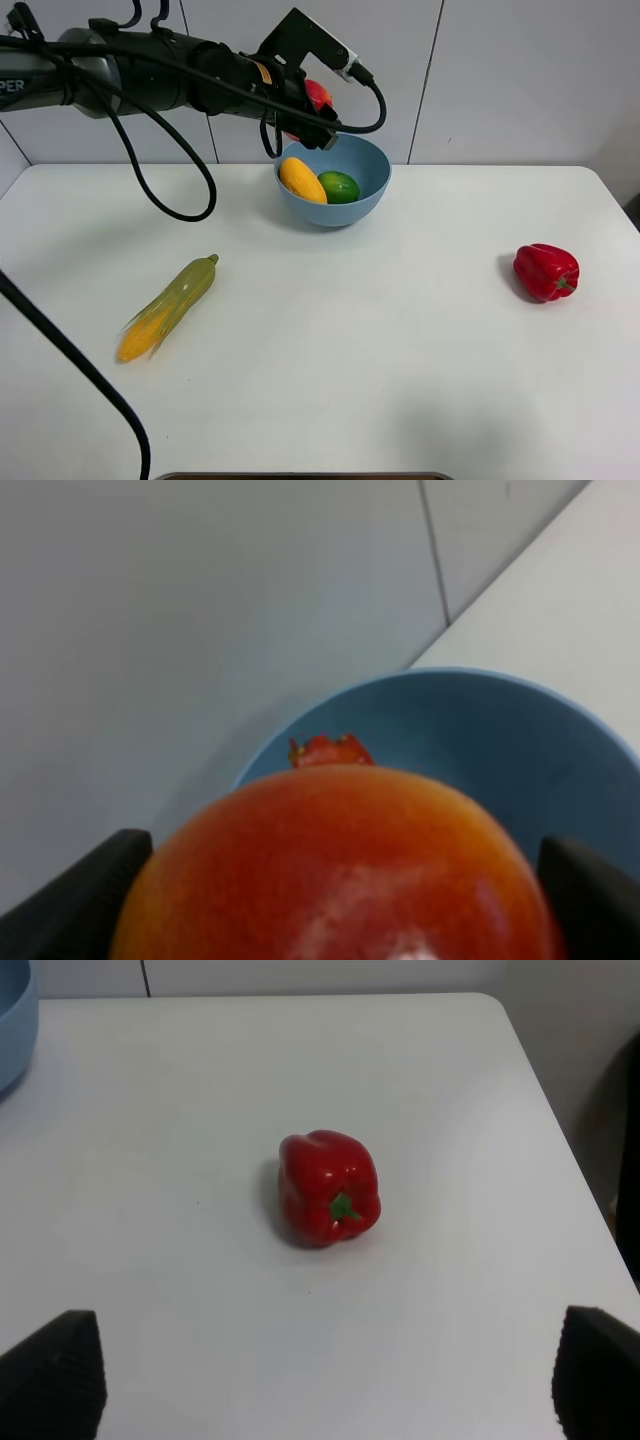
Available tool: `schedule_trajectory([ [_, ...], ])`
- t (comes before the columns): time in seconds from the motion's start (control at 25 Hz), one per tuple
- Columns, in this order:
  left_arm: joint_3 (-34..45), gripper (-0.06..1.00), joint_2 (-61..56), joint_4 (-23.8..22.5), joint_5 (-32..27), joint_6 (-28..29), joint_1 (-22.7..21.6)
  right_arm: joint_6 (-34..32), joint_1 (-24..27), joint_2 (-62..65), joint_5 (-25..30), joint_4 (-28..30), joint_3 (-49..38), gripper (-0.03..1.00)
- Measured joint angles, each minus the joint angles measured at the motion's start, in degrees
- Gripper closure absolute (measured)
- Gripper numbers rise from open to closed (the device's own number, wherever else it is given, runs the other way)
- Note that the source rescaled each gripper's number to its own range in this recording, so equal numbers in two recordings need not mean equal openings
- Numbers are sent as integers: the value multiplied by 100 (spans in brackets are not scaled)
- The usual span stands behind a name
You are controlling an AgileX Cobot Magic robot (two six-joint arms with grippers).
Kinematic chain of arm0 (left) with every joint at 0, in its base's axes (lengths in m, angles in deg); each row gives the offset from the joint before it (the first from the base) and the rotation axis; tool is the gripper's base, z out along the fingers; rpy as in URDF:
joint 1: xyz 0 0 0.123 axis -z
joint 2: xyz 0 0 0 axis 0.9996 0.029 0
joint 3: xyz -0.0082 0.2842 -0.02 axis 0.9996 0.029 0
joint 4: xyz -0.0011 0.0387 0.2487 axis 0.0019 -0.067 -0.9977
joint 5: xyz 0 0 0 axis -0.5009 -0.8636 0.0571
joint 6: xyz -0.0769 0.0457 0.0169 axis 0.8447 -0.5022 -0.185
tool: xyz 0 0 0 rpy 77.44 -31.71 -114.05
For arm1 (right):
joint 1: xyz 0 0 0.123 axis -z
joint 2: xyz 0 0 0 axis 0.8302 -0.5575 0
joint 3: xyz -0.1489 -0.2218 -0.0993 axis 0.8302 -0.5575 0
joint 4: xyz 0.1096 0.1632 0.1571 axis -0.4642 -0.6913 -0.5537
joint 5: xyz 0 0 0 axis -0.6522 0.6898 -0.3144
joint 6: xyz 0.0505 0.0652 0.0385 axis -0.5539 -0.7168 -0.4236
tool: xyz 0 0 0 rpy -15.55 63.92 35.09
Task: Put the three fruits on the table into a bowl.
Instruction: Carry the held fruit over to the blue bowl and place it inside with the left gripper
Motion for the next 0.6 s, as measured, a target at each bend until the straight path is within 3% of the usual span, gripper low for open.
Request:
schedule_trajectory([
  [0.2,-244,93,395,-18,26,0,-45,0,0,0,0,0,0,-3],
  [0.6,-522,93,1120,-18,767,0,-45,0,0,0,0,0,0,-3],
])
